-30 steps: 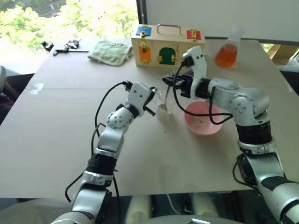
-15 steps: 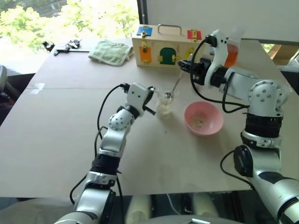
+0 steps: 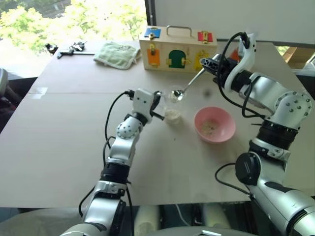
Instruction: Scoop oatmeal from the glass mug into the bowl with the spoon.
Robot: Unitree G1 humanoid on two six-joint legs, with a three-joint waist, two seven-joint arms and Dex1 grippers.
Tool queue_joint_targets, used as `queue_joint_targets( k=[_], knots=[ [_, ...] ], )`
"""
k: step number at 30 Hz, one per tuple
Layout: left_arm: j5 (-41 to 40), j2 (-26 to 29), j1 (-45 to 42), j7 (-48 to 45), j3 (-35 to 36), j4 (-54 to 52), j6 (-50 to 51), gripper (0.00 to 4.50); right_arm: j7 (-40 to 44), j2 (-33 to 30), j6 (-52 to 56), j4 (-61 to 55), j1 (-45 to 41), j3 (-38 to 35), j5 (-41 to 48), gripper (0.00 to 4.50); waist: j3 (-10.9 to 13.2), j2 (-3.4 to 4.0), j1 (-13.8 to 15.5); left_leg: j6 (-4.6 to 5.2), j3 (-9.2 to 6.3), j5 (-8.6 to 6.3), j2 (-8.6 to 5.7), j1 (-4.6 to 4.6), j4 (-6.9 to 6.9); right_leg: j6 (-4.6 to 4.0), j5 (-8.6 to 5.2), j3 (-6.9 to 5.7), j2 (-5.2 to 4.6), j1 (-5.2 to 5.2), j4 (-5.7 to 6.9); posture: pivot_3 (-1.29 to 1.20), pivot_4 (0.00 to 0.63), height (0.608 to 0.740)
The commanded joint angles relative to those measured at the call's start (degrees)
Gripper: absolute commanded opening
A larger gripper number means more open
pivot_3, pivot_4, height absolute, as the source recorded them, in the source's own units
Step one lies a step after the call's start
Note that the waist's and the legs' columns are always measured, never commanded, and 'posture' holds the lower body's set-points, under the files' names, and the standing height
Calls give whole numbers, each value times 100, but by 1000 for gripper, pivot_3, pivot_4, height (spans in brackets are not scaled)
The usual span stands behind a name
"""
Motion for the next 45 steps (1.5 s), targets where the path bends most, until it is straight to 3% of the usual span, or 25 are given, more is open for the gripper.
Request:
queue_joint_targets(
  k=[1,8,16,25,30,34,45],
  knots=[
    [49,-69,-3,80,21,137,-229,34,-919,159,-135,-128,37,-421,723,0,0,0,-1,0,0,0,0,0,0,0,0,0,0,0,0,0,150,740],
    [60,-192,-132,168,47,310,-478,34,-2375,521,-720,-369,484,-257,1971,0,0,1,0,0,0,0,1,-1,-1,0,0,1,-1,0,-1,0,150,740],
    [23,-272,-256,163,70,444,-652,34,-3015,171,-1675,-374,753,178,2951,0,0,1,-6,1,-1,0,1,-2,-1,0,0,2,0,0,-2,0,150,740],
    [-39,-434,-815,21,40,806,-742,34,-2903,-451,-2462,-373,798,508,3620,0,3,3,-17,2,1,-1,-1,-8,-7,1,0,4,3,-8,-8,0,150,740],
    [-26,-444,-966,-5,77,1104,-868,34,-2922,-878,-2878,-928,1190,515,4458,0,4,3,-6,1,6,-1,1,-11,-20,1,0,6,2,-11,-20,0,150,740],
    [-31,-417,-990,-42,88,1233,-939,34,-2947,-1215,-3187,-1465,1635,586,5022,0,5,4,-4,1,7,-1,5,-14,-27,1,-1,5,1,-12,-28,0,150,740],
    [-44,-317,-923,-128,123,1336,-957,34,-2170,-2037,-3243,-2063,3729,562,5035,0,5,3,6,2,12,-1,3,-12,-27,2,0,10,0,-12,-29,0,150,740]
  ],
)
